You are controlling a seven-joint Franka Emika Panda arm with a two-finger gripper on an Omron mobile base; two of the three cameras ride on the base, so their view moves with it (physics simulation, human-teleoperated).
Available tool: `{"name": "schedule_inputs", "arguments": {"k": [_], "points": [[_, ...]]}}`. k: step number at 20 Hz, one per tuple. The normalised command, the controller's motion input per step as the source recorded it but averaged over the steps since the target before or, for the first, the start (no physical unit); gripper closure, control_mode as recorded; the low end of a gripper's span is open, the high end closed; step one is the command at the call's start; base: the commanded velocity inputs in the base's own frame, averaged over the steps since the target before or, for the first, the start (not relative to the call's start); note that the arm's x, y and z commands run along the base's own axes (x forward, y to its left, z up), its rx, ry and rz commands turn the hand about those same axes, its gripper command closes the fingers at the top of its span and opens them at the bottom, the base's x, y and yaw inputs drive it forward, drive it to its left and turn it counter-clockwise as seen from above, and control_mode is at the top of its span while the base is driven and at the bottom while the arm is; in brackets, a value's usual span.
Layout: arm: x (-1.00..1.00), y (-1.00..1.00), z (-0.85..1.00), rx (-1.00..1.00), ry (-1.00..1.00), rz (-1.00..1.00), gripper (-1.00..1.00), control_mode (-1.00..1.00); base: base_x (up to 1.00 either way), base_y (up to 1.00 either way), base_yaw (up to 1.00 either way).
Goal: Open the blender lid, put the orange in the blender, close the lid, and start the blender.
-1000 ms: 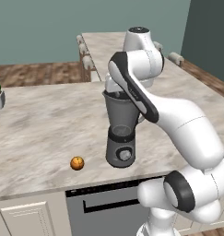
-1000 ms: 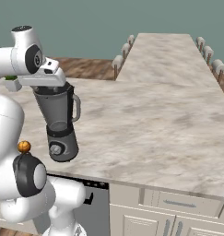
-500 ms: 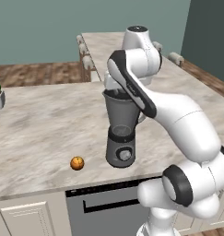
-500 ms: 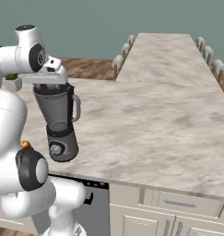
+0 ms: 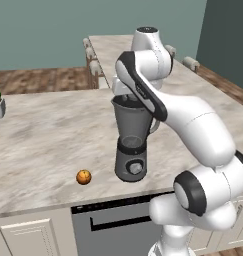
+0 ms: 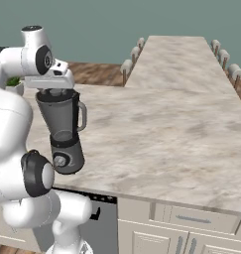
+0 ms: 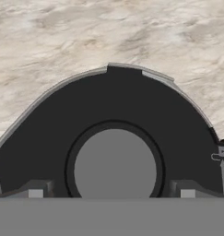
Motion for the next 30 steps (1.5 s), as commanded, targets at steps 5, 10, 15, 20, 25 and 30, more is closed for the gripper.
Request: {"name": "schedule_inputs", "arguments": {"k": [5, 10, 15, 20, 25, 30], "points": [[0.21, 0.0, -0.24, 0.0, 0.05, 0.01, -1.0, -1.0, 0.0, 0.0, 0.0], [0.05, 0.0, -0.43, 0.0, 0.04, 0.01, -1.0, -1.0, 0.0, 0.0, 0.0], [0.0, 0.0, -0.71, 0.0, 0.02, 0.0, 1.0, -1.0, 0.0, 0.0, 0.0], [0.0, 0.0, -0.79, 0.0, 0.01, 0.0, 1.0, -1.0, 0.0, 0.0, 0.0], [0.0, 0.05, -0.22, 0.0, 0.0, 0.0, 1.0, -1.0, 0.0, 0.0, 0.0], [0.0, 0.07, 0.03, 0.0, 0.0, 0.02, 1.0, -1.0, 0.0, 0.0, 0.0]]}}
